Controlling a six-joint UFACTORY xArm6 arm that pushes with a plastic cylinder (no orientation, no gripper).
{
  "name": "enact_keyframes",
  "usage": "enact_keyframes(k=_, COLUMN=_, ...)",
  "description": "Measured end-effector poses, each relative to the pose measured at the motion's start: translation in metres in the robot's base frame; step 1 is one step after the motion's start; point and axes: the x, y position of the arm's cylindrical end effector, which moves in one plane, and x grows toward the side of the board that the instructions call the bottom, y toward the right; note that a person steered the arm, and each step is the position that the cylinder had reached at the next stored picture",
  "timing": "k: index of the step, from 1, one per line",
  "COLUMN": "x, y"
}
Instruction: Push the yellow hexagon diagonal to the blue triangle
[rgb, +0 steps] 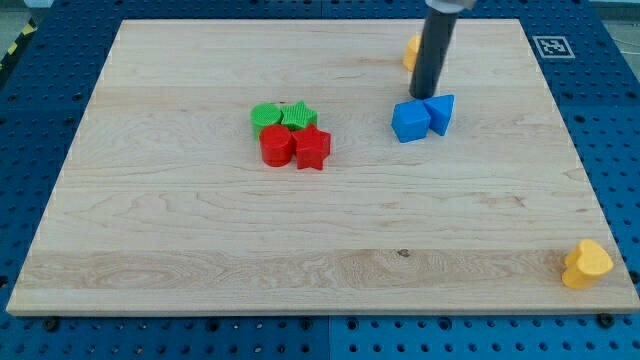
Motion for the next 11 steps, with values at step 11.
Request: enact_keyframes(k=11, x=-0.064, y=0.055)
